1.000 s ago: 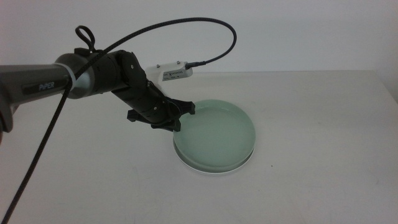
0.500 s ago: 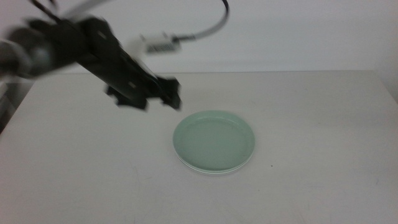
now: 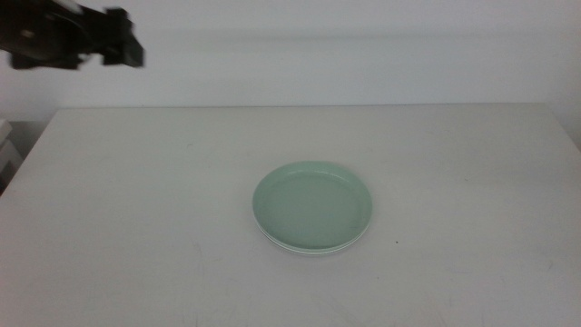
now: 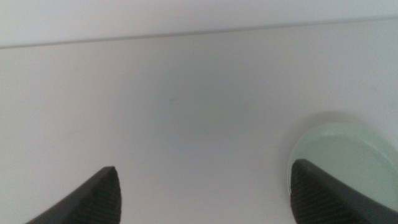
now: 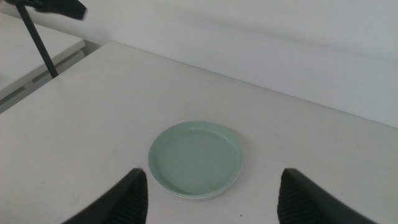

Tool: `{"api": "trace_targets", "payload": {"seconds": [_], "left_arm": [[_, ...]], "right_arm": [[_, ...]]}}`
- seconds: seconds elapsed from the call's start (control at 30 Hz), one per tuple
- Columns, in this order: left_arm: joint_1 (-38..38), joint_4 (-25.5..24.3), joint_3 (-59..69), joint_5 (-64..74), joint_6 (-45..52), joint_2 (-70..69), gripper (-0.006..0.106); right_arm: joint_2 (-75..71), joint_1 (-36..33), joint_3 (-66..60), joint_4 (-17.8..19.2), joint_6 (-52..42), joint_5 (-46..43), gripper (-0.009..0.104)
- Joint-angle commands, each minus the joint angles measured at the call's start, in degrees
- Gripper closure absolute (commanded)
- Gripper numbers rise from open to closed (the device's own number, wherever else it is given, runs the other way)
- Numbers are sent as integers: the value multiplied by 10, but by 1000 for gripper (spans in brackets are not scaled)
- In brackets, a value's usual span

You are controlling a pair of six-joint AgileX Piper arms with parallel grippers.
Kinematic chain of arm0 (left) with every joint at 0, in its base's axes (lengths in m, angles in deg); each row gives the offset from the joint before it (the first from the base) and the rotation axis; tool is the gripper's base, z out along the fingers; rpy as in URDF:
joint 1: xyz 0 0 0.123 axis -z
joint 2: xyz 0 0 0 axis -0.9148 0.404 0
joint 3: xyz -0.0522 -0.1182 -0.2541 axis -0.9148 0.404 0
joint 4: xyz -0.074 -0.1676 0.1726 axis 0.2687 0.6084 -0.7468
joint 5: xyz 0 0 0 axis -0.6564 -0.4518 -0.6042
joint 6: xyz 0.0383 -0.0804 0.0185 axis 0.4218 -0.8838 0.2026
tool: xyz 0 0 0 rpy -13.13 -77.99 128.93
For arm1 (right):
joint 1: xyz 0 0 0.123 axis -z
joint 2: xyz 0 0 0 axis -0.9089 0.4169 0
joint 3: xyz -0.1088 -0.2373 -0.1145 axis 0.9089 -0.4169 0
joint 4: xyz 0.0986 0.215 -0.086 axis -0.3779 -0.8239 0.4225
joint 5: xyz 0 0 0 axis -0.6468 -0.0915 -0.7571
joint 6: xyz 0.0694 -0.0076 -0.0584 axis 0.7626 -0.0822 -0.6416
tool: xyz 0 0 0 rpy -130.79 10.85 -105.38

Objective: Stack the three bowls on top of each other.

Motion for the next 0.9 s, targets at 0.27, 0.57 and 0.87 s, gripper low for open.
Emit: {"api": "trace_targets", "payload": {"seconds": [0.27, 0.57, 0.87], "left_arm": [[-23, -35, -18, 2, -21, -100, -4], [-23, -64, -18, 2, -51, -122, -4], [-23, -63, -18, 7, -36, -127, -4]], "right_arm": [[0, 4, 13, -4, -4, -46, 41], [54, 4, 14, 33, 91, -89, 41], [206, 51, 119, 89, 110, -77, 41]]}}
